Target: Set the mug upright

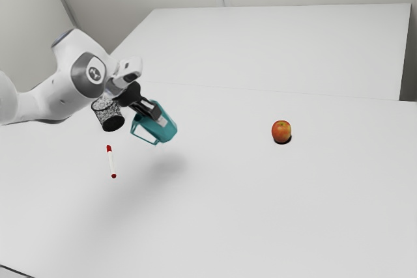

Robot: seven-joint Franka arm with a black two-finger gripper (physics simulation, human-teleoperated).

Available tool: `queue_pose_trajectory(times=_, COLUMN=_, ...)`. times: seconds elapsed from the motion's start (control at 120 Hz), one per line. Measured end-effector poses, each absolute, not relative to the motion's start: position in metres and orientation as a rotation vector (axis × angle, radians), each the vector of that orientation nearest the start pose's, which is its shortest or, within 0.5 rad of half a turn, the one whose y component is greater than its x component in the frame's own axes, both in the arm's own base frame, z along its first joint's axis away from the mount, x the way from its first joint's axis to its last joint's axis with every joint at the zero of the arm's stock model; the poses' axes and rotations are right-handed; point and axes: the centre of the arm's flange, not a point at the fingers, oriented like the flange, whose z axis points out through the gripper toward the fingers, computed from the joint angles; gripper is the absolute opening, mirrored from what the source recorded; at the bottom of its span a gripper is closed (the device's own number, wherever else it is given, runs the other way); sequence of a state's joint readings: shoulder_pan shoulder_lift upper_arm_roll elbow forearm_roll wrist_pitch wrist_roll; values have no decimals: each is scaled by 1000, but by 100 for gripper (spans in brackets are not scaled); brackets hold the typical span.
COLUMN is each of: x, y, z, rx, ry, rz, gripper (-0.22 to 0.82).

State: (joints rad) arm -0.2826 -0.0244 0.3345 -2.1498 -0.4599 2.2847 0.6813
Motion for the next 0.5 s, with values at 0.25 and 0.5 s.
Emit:
queue_pose_trajectory(times=0.25, x=604, y=-21, z=421, rx=-3137, ry=769, rz=-232, gripper=-17)
queue_pose_trajectory(times=0.5, x=619, y=-25, z=393, rx=-3079, ry=720, rz=-43, gripper=-17)
